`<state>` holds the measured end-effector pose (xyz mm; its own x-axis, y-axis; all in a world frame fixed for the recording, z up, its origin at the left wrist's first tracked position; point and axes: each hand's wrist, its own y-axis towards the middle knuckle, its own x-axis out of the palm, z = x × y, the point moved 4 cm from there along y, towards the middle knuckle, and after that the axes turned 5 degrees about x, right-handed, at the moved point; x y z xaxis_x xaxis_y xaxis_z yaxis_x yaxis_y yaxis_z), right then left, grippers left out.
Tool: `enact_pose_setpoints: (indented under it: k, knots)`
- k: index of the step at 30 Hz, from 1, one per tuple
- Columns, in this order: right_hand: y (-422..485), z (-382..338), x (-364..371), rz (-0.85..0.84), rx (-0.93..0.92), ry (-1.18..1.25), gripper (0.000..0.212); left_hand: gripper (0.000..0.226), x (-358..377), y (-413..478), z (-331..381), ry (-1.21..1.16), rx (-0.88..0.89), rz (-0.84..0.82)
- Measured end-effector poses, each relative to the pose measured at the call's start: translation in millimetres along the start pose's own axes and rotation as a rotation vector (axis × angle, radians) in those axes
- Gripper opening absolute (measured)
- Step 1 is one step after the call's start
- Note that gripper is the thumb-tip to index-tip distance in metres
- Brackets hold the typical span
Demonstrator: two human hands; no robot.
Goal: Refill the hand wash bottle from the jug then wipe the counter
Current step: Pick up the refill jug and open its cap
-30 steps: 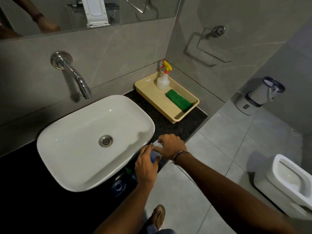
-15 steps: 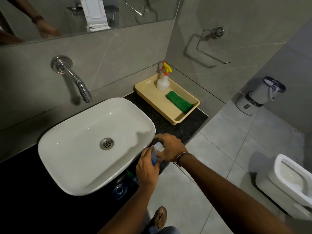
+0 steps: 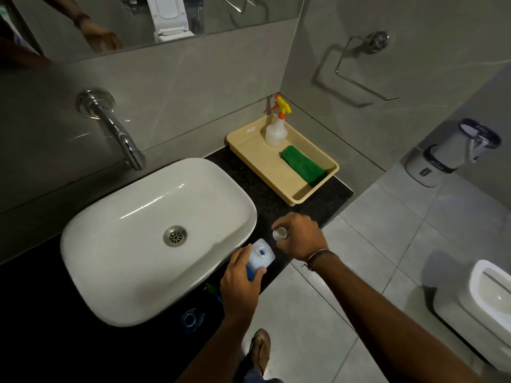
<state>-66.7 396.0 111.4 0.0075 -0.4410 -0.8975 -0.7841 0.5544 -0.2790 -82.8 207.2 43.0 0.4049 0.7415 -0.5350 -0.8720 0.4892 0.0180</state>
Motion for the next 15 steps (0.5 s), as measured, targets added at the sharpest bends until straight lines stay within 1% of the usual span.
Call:
enact_pose_setpoints:
  k: [3, 6, 15]
  knots:
    - [18.5, 19.0, 19.7, -0.096, 0.086, 0.006, 0.035, 0.058, 2.0, 4.3, 0.1, 0.029, -0.015, -0.03]
    - [33.6, 30.5, 45.4, -0.164, 0.138, 0.021, 0.03, 0.061, 4.6, 6.4, -3.3, 0.043, -0.028, -0.039]
    - [59.8, 41.4, 82.5, -0.233, 0.196, 0.009, 0.031, 0.065, 12.6, 6.8, -11.4, 0.012, -0.038, -0.033]
